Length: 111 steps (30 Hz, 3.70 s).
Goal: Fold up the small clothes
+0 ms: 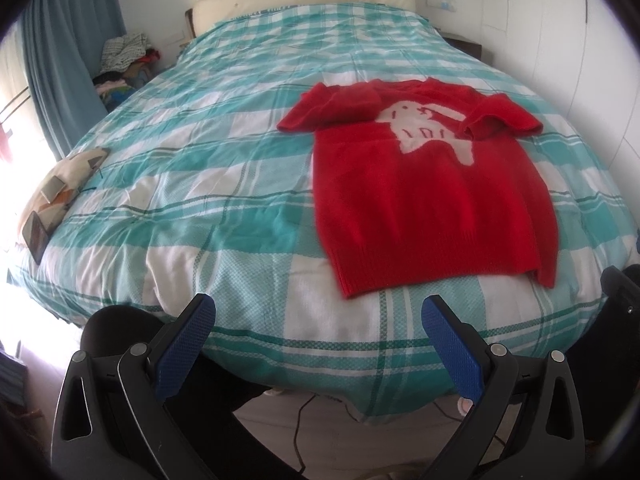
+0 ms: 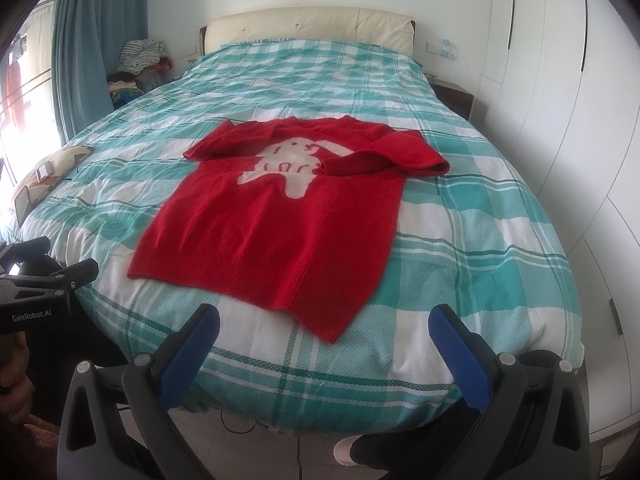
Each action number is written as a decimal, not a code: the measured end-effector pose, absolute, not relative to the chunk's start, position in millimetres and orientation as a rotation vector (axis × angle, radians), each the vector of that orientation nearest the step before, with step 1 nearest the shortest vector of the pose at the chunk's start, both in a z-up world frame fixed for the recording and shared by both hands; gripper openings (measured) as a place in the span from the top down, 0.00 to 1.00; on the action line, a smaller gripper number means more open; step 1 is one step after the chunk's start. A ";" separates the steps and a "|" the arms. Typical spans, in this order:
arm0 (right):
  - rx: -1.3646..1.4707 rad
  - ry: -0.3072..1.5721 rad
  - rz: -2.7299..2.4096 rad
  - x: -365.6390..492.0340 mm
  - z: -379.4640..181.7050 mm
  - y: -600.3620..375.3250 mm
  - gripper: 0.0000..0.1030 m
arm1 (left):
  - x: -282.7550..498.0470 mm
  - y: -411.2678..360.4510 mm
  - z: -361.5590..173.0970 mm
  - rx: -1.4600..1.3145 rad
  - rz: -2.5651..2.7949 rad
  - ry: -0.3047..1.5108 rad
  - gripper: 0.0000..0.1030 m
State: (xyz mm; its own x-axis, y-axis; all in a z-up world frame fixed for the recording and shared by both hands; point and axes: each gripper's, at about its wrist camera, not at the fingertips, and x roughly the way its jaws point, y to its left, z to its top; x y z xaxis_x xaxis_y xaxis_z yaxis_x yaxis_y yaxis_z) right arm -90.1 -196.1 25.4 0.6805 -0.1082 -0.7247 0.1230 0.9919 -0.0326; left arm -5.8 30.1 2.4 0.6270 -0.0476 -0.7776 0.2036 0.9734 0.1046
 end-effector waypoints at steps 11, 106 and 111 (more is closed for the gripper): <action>0.020 0.854 -0.126 -85.4 15.4 -193.1 0.00 | -2.8 32.0 -5.0 0.192 -0.137 0.895 0.00; 0.065 1.083 -0.138 -68.0 -24.5 -296.5 0.55 | 30.1 69.6 -40.6 0.124 -0.218 0.935 0.23; -0.257 0.890 -0.053 -23.1 48.2 -303.1 0.31 | 50.1 86.6 -11.7 0.023 -0.237 0.850 0.19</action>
State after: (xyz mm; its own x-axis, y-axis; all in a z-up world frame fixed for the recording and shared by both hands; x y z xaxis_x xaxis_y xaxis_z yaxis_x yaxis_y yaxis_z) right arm -23.1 -303.1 48.2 0.6304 -0.1525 -0.7612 -0.0605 0.9679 -0.2441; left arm 50.1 86.6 -11.7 0.6356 -0.1983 -0.7461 0.2169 0.9734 -0.0740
